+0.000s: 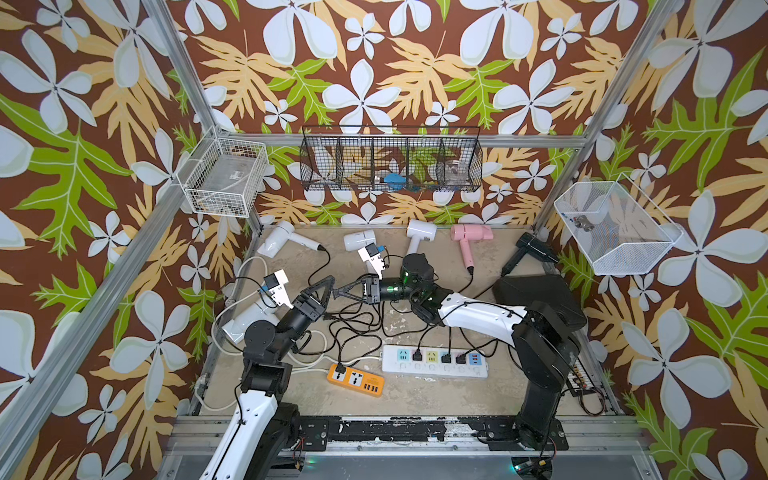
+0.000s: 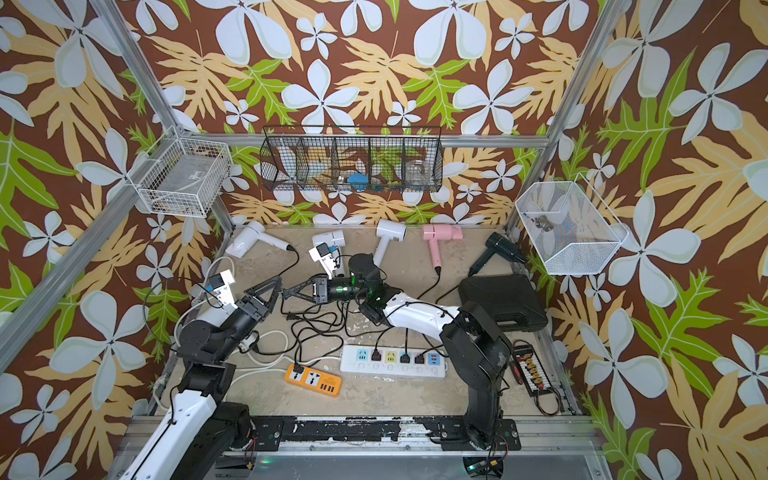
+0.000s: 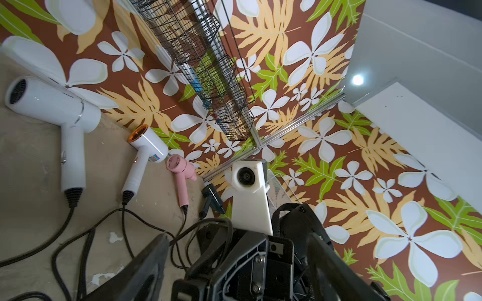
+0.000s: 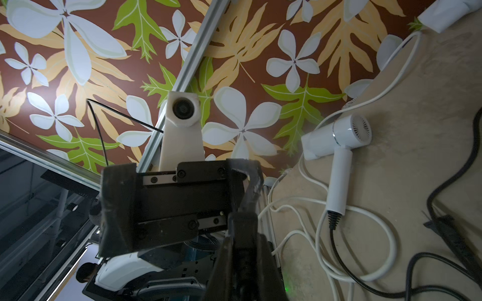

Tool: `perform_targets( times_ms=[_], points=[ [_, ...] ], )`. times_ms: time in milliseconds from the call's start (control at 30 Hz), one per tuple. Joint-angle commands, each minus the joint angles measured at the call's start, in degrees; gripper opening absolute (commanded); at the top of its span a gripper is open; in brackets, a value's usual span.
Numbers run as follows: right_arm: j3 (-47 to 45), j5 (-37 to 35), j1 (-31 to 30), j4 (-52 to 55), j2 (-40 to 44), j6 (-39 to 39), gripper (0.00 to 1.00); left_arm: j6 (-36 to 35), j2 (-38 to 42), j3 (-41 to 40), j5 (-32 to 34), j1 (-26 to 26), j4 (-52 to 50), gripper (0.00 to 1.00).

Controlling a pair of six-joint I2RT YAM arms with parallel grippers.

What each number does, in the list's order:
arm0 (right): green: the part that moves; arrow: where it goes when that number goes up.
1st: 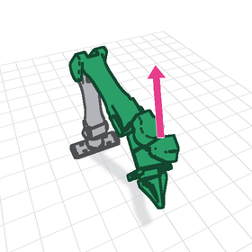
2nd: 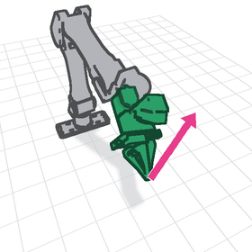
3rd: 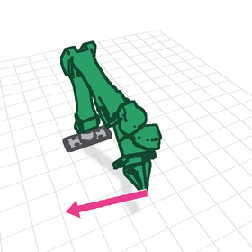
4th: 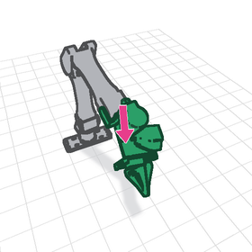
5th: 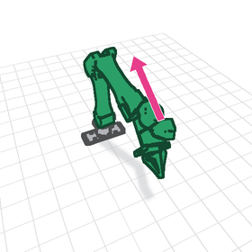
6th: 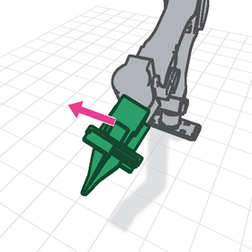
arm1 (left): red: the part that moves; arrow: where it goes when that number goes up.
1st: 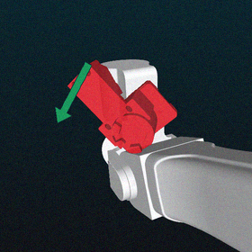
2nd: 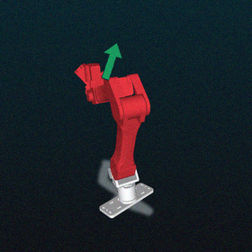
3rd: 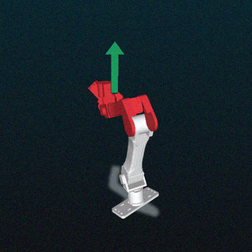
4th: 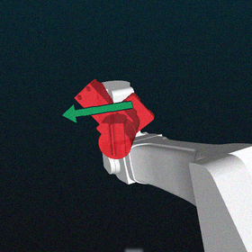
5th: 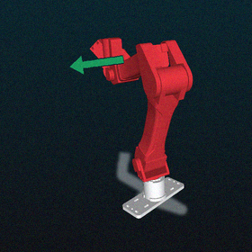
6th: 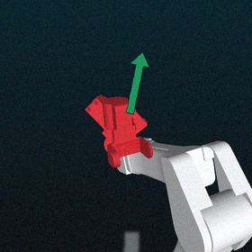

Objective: Charge the blow dryers
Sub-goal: Pick up the plug from the center of the board.

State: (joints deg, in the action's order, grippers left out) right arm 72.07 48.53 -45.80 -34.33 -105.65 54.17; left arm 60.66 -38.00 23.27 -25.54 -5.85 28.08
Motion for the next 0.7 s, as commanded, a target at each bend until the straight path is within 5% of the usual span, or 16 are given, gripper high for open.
perform_targets(
  times_ms=[0,300,667],
  points=[
    [1.19,0.65,-0.07,9.58,1.39,-10.21,0.0,-9.24,-0.28,1.64,4.92,-0.13,-9.92,0.89],
    [0.55,-0.28,-0.25,24.58,5.21,-23.64,0.0,-12.93,-1.58,-1.12,13.58,0.02,-8.26,0.91],
    [0.72,-7.11,-4.57,47.42,11.87,-42.92,0.0,-13.82,-1.49,-12.01,16.4,2.46,3.22,0.91]
  ],
)
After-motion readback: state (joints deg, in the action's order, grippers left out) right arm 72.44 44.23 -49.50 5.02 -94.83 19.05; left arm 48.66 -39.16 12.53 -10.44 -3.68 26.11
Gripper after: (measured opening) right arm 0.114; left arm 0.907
